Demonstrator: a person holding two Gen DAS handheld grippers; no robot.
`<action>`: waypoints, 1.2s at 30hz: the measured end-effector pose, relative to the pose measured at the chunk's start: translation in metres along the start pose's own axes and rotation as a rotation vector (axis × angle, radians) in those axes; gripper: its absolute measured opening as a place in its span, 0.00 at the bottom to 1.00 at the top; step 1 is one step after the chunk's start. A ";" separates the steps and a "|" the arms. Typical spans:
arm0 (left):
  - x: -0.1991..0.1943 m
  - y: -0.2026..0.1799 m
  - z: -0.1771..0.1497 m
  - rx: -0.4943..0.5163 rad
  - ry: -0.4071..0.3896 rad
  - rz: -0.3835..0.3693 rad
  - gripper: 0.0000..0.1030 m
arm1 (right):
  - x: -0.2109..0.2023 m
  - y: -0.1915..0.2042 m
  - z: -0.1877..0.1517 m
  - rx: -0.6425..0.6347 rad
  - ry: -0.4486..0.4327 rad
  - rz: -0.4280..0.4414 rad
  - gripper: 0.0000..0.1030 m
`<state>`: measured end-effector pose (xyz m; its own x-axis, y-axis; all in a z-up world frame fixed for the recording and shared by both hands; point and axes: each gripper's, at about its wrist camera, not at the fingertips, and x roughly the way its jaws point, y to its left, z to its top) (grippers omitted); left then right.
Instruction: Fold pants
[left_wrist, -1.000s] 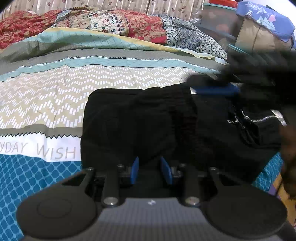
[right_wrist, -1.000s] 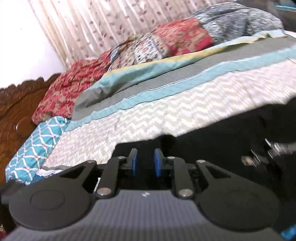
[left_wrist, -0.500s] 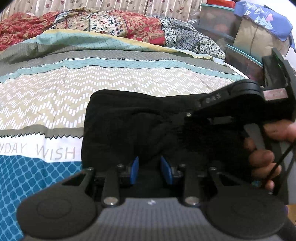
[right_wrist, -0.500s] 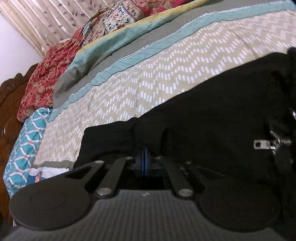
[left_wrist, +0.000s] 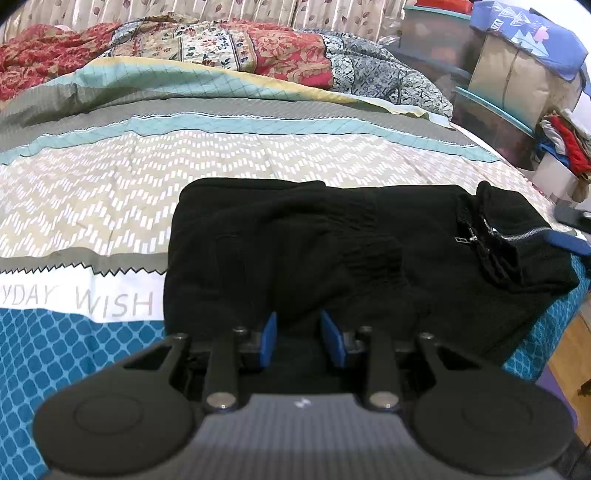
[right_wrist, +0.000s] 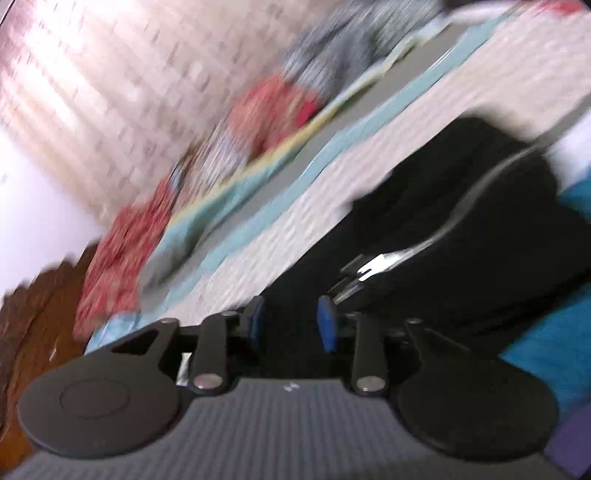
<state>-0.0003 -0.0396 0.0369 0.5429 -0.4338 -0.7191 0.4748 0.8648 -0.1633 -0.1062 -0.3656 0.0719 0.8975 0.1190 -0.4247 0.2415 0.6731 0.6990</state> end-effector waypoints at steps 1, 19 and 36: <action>0.000 0.000 0.001 -0.001 0.001 0.001 0.28 | -0.012 -0.010 0.004 0.013 -0.053 -0.034 0.37; 0.006 0.003 0.005 -0.009 0.025 0.010 0.29 | -0.028 -0.111 0.003 0.373 -0.170 -0.228 0.54; 0.007 0.004 0.004 -0.008 0.029 0.012 0.29 | -0.031 -0.108 0.004 0.386 -0.165 -0.219 0.54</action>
<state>0.0084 -0.0404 0.0343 0.5283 -0.4155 -0.7405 0.4623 0.8722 -0.1597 -0.1588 -0.4451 0.0118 0.8491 -0.1338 -0.5110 0.5233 0.3454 0.7790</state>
